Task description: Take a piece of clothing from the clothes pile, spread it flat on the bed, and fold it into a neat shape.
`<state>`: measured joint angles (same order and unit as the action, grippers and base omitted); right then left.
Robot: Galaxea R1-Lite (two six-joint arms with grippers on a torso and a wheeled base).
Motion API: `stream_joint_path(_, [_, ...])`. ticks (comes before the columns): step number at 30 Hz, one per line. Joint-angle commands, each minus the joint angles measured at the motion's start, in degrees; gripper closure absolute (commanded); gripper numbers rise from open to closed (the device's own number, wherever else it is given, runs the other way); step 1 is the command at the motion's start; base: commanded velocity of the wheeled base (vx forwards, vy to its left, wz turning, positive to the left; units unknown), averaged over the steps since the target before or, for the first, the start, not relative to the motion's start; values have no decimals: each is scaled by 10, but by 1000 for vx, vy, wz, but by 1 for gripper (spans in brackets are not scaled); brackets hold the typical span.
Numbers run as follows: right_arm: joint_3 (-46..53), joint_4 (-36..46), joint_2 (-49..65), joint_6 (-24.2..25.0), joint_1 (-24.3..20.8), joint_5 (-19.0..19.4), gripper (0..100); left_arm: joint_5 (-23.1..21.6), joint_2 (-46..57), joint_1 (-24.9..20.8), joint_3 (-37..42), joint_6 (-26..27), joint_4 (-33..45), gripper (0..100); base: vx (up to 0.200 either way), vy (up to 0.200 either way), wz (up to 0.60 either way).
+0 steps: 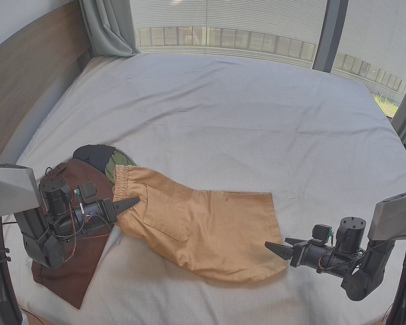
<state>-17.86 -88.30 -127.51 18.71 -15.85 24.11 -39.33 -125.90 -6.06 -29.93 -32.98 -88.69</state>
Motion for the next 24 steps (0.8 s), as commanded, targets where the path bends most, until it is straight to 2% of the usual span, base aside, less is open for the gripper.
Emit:
stream_joint_path(1, [1,0,4,0,-1,0,0,2,13,-9,-5,-4,-1,100,0,0,0])
stream_joint_path(10, [0,0,15,0,1,0,0,6,19,-25,-29,-13,4,100,0,0,0])
stream_joint_path(16, [1,0,25,0,1,-1,0,7,16,-54,-36,-36,2,100,0,0,0])
stream_joint_path(24, [1,0,35,0,5,-1,0,35,15,-88,-62,-46,3,100,0,0,0])
